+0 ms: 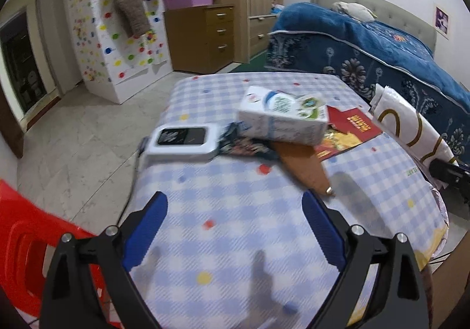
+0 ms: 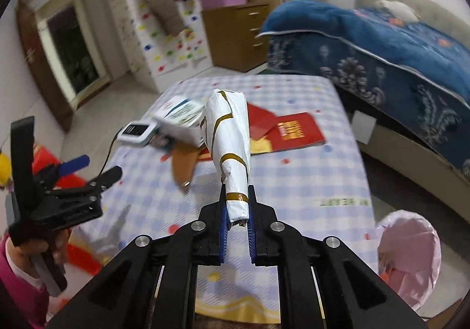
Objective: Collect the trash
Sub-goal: 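Grasp the white milk carton with the left gripper and lift it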
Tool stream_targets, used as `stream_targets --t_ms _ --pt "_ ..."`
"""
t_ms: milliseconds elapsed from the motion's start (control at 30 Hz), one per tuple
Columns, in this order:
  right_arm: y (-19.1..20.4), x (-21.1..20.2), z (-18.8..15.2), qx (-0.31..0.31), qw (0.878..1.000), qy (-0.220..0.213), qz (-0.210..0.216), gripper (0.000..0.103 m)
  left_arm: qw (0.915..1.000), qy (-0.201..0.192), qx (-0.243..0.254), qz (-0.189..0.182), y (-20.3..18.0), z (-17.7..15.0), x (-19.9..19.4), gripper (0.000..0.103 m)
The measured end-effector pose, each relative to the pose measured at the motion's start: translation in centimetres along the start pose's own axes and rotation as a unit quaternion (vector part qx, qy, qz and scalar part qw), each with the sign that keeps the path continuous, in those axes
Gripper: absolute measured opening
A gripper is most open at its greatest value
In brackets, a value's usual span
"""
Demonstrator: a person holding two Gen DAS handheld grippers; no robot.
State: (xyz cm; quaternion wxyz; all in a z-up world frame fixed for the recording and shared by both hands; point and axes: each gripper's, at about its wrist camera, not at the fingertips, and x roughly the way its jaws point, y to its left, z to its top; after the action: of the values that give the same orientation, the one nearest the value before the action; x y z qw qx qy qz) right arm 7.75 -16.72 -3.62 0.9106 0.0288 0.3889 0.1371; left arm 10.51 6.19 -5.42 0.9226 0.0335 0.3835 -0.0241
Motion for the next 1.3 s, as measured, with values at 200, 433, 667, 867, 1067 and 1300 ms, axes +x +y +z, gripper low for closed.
stream_targets --t_ms 200,433,667,867,1067,1300 --pt "-2.3 0.2 0.4 0.023 1.000 -0.012 -0.014 0.012 0.9999 -0.007 0.013 0.008 -3.8 3.5 2.7 0.096" --pt "-5.3 1.2 0.7 0.046 0.999 -0.006 -0.019 0.012 0.9996 0.002 0.026 0.013 -6.8 6.5 6.3 0.096" --pt "-5.7 1.6 0.2 0.051 0.999 0.000 -0.015 0.012 0.9990 0.022 0.022 0.033 -4.4 5.5 6.4 0.095" --pt "-5.1 1.6 0.3 0.046 0.999 -0.003 -0.003 0.013 0.9970 0.033 0.017 0.068 -1.4 4.5 5.3 0.092" --pt "-5.0 1.2 0.4 0.047 0.999 -0.011 0.000 0.014 0.9993 0.020 -0.005 0.030 -1.9 4.8 4.1 0.096" --pt "-6.2 0.7 0.0 0.054 0.998 -0.015 -0.008 0.014 0.9981 0.031 -0.016 0.052 -6.4 7.3 7.0 0.096"
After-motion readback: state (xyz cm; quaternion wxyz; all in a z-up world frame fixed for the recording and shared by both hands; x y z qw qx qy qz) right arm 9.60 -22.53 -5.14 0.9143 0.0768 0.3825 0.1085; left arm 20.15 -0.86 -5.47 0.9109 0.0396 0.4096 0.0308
